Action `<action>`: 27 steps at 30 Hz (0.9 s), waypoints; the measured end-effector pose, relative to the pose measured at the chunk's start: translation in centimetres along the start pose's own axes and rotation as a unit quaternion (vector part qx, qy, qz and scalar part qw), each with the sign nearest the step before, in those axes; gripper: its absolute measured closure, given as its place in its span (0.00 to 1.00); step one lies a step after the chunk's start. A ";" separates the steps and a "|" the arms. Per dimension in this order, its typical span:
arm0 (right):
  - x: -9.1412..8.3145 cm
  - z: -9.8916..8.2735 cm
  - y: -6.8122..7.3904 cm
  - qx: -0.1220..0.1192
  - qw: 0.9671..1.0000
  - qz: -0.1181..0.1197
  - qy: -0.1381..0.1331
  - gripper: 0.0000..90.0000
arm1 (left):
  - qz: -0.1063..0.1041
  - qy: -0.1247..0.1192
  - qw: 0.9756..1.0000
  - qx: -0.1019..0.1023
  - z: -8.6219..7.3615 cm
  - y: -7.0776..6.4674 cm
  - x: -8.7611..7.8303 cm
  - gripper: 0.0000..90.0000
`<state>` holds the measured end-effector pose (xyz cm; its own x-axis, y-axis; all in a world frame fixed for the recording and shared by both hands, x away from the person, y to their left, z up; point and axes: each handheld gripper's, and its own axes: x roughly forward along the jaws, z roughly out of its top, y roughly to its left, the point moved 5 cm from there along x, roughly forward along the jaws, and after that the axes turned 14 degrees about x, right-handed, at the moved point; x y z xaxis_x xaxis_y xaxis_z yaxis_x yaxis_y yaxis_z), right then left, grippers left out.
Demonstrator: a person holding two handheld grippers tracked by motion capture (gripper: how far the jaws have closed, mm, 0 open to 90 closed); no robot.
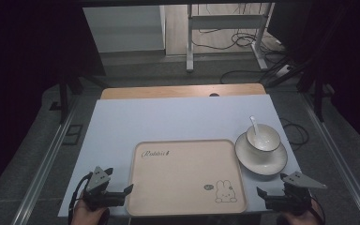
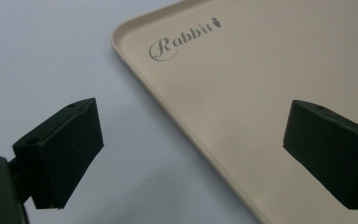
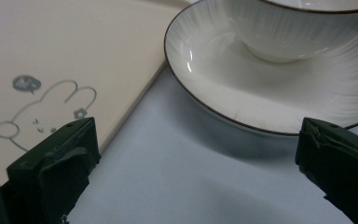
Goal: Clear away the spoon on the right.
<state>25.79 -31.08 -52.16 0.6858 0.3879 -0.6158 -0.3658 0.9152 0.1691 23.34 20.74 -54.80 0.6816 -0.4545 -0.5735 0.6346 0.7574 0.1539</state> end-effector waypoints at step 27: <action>0.0 -0.2 -0.1 0.004 1.000 0.002 0.016 0.00 | 0.000 0.002 1.000 -0.002 0.0 0.0 0.0 0.05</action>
<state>25.70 -31.15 -52.29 0.6640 0.3882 -0.6391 -0.3631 0.9145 0.1783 23.38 20.77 -54.81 0.6810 -0.4523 -0.5759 0.6322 0.7600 0.1507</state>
